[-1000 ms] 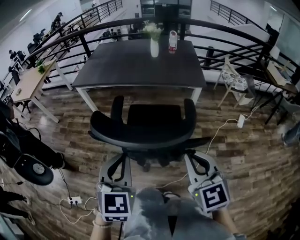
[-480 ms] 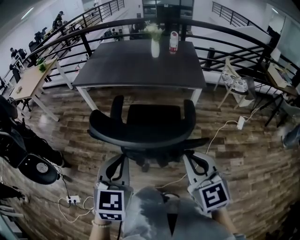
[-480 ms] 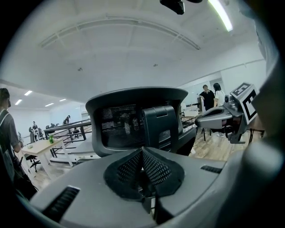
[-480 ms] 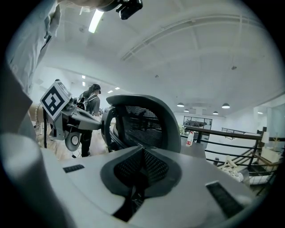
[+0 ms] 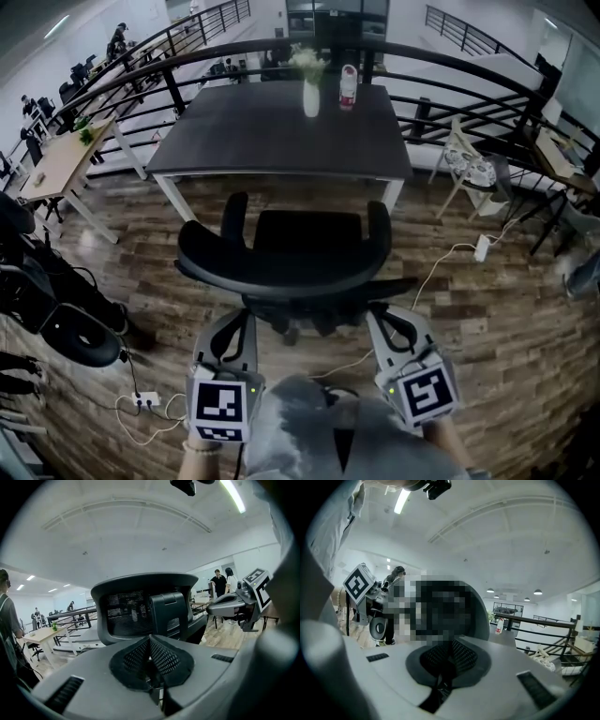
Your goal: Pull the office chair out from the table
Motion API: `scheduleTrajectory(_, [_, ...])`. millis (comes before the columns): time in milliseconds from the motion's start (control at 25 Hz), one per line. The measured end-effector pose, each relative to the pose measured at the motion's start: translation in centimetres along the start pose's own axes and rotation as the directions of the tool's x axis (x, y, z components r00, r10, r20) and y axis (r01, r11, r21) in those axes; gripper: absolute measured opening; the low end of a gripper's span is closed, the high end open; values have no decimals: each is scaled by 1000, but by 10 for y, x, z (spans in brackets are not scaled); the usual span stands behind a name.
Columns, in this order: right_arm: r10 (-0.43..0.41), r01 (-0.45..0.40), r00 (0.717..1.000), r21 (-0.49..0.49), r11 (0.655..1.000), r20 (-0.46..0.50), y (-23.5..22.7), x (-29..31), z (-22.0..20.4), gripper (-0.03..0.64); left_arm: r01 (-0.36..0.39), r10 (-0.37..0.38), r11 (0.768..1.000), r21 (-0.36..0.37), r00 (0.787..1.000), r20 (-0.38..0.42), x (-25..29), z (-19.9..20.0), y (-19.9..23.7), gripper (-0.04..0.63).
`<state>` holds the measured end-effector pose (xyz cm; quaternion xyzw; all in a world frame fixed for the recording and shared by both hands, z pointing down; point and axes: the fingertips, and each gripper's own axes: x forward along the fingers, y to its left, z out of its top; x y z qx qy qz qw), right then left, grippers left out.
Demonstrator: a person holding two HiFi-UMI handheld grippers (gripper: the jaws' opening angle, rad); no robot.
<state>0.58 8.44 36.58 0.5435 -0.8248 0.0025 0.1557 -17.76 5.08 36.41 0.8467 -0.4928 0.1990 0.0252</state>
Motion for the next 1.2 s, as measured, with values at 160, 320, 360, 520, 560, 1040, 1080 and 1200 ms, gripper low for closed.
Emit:
scheduleTrajectory(160, [3,-3,1000,-5,1000,4,0,0,0,3,0,0,1000,2,1000,9,-1,1,0,9])
scheduleTrajectory(320, [4,-4,1000,-2,1000,4,-2,-1,-1,3,-2,2,1000,3,1000,12,0,3,-2,9])
scheduleTrajectory(360, [3,-3,1000,-2,1000,4,-2,-1,-1,3,-2,2,1000,4,1000,13,0,3,-2,9])
scheduleTrajectory(520, [5,-5,1000,-8,1000,4,-1,-1,-2,3,-5,5,1000,8,1000,13,1,2,-1,9])
scheduleTrajectory(560, [5,-5,1000,-6,1000,2,-1,-1,-2,3,-6,6,1000,10,1000,13,1,2,-1,9])
scheduleTrajectory(1040, [7,-7,1000,-7,1000,-9,1,2,-1,3,-8,8,1000,14,1000,8,1,3,2,9])
scheduleTrajectory(1080, [7,-7,1000,-7,1000,-9,1,2,-1,3,-9,8,1000,14,1000,8,1,3,2,9])
scheduleTrajectory(1200, [7,-7,1000,-4,1000,-10,-1,1,0,3,-11,11,1000,15,1000,8,1,5,1,9])
